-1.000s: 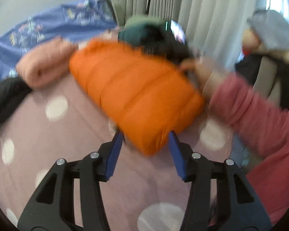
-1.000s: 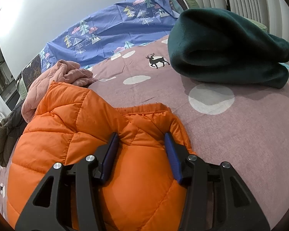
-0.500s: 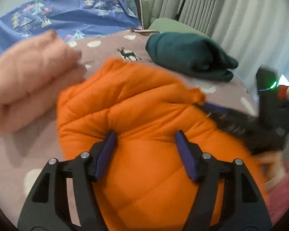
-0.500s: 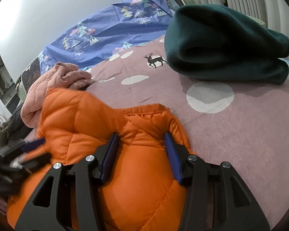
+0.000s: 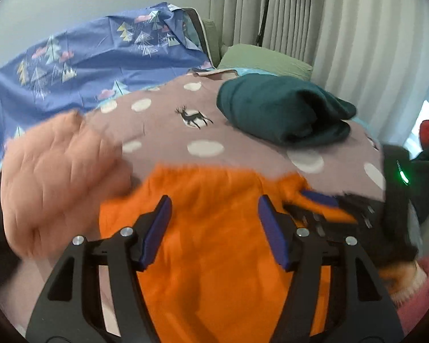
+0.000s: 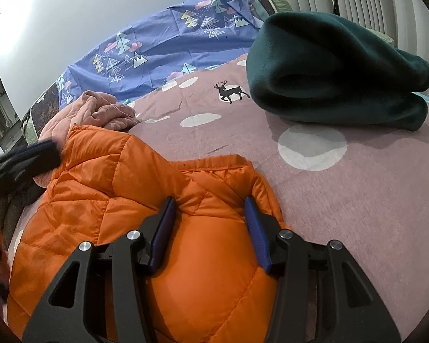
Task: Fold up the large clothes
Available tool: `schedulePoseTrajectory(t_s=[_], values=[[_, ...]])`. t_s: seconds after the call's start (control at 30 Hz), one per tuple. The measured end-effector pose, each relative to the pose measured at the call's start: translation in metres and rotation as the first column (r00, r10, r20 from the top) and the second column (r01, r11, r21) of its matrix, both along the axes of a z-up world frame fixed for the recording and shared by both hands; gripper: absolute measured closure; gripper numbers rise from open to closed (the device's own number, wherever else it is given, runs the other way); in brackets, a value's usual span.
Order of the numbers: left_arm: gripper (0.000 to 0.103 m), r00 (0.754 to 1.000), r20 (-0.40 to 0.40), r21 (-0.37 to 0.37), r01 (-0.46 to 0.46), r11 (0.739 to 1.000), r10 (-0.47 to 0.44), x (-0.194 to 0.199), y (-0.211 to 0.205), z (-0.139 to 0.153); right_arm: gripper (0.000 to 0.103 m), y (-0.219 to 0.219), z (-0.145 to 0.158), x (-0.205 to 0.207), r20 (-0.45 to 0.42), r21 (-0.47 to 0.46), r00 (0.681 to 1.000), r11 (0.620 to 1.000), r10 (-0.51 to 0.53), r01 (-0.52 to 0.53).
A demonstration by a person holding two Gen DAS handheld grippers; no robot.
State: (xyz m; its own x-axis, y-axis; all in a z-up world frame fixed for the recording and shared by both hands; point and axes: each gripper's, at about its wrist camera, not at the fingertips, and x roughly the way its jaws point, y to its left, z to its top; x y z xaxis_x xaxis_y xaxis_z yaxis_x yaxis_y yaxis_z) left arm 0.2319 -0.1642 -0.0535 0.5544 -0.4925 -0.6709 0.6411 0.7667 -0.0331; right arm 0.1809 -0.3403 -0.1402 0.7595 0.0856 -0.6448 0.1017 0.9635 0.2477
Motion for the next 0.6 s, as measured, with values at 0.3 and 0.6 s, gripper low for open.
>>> schedulePoseTrajectory(t_s=[0.3,0.6], values=[[0.034,0.997,-0.030,0.202,-0.064,0.977,0.072,0.043,-0.021,-0.070,0.053,0.003,-0.003,0.002,-0.011,0.001,1.000,1.000,-0.006,0.006],[0.035,0.995,-0.038,0.178,-0.080,0.981,0.088,0.026,-0.007,-0.062,0.053,0.004,-0.002,-0.001,-0.005,-0.010,1.000,1.000,0.003,-0.003]])
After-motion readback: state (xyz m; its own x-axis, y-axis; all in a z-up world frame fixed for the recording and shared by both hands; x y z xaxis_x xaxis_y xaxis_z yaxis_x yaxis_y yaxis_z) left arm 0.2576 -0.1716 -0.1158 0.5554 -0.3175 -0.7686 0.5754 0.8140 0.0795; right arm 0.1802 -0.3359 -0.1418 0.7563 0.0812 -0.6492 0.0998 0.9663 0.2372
